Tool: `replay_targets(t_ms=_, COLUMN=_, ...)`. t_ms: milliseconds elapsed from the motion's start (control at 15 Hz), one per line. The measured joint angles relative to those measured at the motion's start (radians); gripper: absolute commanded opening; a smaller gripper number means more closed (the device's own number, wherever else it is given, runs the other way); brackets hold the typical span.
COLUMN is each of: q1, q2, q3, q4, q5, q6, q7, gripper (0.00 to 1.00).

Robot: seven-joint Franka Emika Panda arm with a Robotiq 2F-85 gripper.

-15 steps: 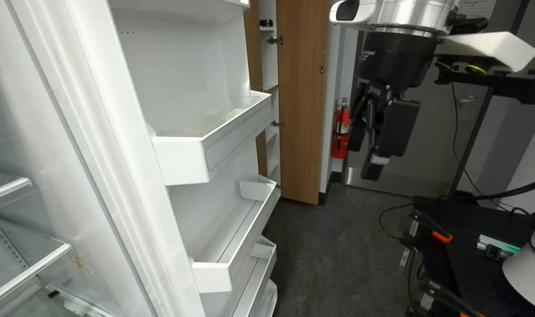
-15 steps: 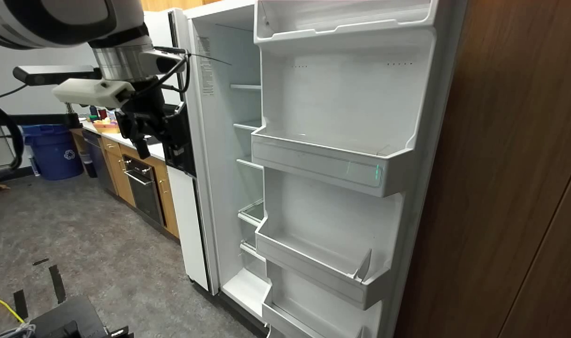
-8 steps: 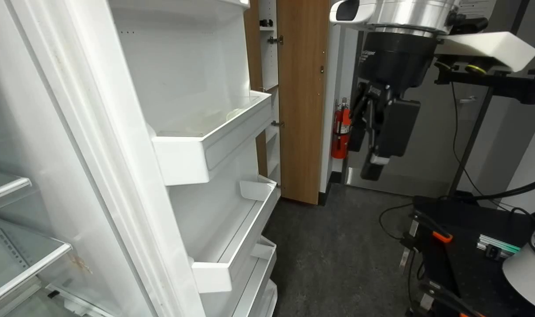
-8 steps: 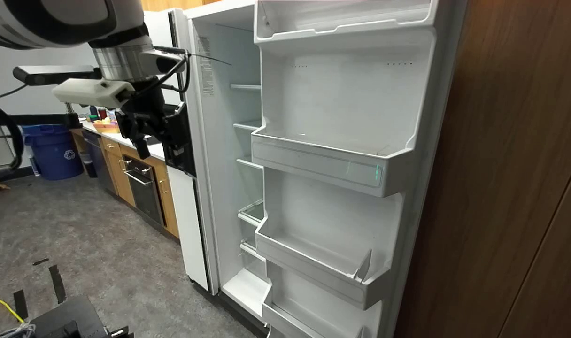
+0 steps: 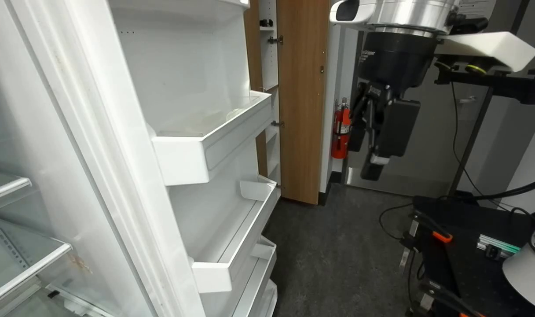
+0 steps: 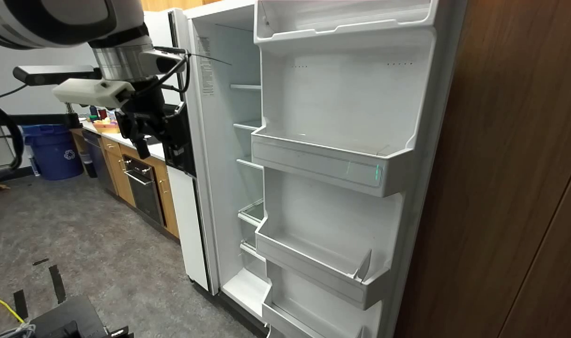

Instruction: Close the lid of the first top shelf

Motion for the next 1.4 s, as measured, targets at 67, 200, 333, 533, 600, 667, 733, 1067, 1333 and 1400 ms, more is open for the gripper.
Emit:
replay_targets(t_ms=67, q1=0.000, q2=0.000, q3=0.000, q4=0.000, q5=0.000, q6=0.000, q7=0.000, gripper=1.00)
replay_targets(t_ms=200, q1=0.000, q2=0.000, q3=0.000, q4=0.000, q5=0.000, q6=0.000, q7=0.000, gripper=1.00)
replay_targets(t_ms=333, q1=0.000, q2=0.000, q3=0.000, q4=0.000, q5=0.000, q6=0.000, q7=0.000, gripper=1.00)
replay_targets(t_ms=533, q1=0.000, q2=0.000, q3=0.000, q4=0.000, q5=0.000, q6=0.000, q7=0.000, gripper=1.00)
replay_targets(t_ms=600, q1=0.000, q2=0.000, q3=0.000, q4=0.000, q5=0.000, q6=0.000, q7=0.000, gripper=1.00)
replay_targets(t_ms=667, q1=0.000, q2=0.000, q3=0.000, q4=0.000, q5=0.000, q6=0.000, q7=0.000, gripper=1.00)
replay_targets(t_ms=733, q1=0.000, q2=0.000, q3=0.000, q4=0.000, q5=0.000, q6=0.000, q7=0.000, gripper=1.00)
replay_targets(t_ms=1067, q1=0.000, q2=0.002, q3=-0.002, q4=0.001, q5=0.000, q6=0.000, q7=0.000, gripper=1.00)
replay_targets(t_ms=1333, q1=-0.005, q2=0.003, q3=-0.005, q4=0.018, q5=-0.003, q6=0.000, q7=0.000, gripper=1.00)
replay_targets(t_ms=1400, q1=-0.006, q2=0.005, q3=-0.006, q4=0.027, q5=-0.004, q6=0.000, q7=0.000, gripper=1.00)
